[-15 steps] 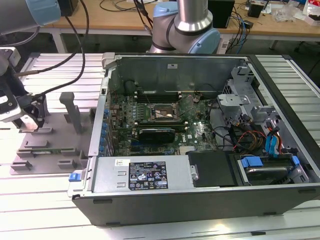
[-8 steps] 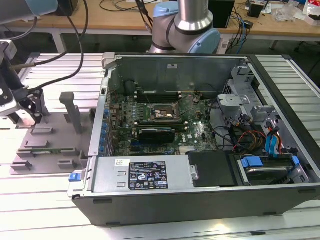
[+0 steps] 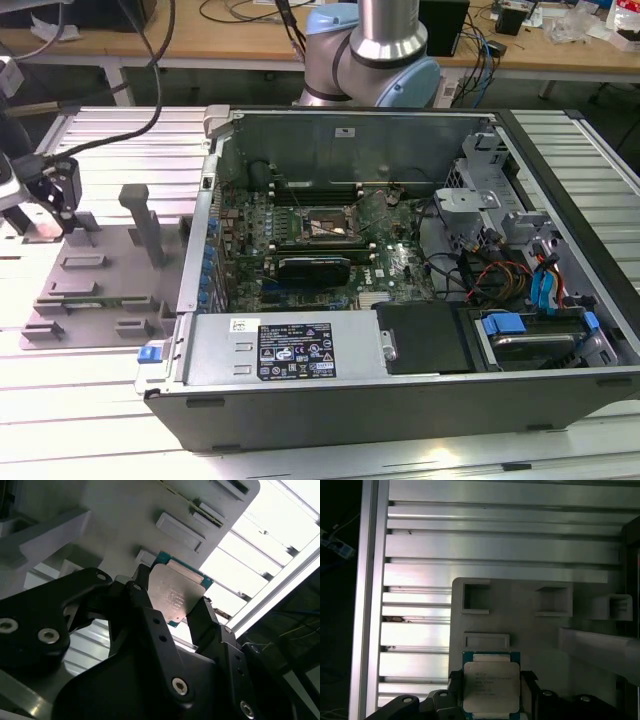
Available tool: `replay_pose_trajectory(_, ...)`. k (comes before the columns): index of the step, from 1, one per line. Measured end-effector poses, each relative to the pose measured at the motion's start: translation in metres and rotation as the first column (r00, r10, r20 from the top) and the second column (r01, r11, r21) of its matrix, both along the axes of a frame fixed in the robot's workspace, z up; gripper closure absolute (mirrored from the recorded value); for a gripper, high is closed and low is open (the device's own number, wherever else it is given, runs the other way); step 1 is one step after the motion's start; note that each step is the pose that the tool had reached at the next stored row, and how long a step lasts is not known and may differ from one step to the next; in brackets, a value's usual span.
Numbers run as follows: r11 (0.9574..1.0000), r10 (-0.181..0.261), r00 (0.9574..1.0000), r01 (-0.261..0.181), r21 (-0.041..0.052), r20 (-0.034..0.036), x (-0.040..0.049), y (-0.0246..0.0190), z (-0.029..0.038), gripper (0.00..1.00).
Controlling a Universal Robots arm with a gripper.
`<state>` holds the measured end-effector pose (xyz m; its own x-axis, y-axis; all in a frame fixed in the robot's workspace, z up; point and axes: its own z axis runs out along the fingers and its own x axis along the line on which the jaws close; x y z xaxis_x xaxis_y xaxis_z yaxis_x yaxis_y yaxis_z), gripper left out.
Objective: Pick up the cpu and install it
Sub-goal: 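Pick up the cpu and move it towards the insertion slot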
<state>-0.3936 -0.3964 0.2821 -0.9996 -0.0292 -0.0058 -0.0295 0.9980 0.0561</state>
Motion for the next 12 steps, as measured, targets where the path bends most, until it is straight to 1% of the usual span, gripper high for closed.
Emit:
replay_pose_trajectory(2, 1.0, 0.0, 1.0, 0.0, 0.0, 0.0003, 0.0, 0.0004, 0.0033, 0.45)
replay_pose_trajectory(7, 1.0, 0.0, 1.0, 0.0, 0.0, 0.0018, 0.0, 0.002, 0.0145, 0.45)
replay_pose_trajectory(10, 1.0, 0.0, 1.0, 0.0, 0.0, 0.0026, 0.0, 0.0027, 0.0199, 0.45)
replay_pose_trajectory(12, 1.0, 0.0, 1.0, 0.0, 0.0, 0.0031, 0.0, 0.0031, 0.0221, 0.45)
